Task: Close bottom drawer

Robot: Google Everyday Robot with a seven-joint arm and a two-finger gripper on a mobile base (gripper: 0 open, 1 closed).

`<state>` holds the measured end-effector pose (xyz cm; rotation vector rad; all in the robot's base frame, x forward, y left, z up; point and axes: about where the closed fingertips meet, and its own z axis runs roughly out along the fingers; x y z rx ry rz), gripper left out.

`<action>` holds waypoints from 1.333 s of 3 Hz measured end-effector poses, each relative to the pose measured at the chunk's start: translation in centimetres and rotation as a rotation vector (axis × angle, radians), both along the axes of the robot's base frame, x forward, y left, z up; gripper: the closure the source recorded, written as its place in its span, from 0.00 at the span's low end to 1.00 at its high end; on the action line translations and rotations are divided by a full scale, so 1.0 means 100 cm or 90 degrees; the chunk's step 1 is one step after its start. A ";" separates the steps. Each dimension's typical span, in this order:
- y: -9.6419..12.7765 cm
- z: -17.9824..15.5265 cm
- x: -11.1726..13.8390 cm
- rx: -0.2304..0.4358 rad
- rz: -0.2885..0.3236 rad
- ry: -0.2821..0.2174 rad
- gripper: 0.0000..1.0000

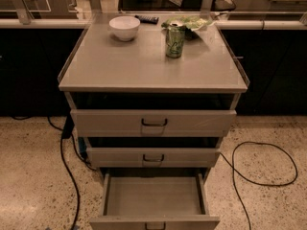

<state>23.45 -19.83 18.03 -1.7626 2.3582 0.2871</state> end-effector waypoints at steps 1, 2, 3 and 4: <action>0.001 -0.028 -0.001 0.003 -0.003 0.034 0.00; 0.014 -0.070 0.020 0.008 -0.010 0.064 0.00; 0.014 -0.070 0.020 0.008 -0.010 0.064 0.00; 0.013 -0.070 0.023 0.016 -0.023 0.047 0.00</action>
Offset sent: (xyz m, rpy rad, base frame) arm 0.0224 0.0094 -0.0800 0.0140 0.1212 -0.0086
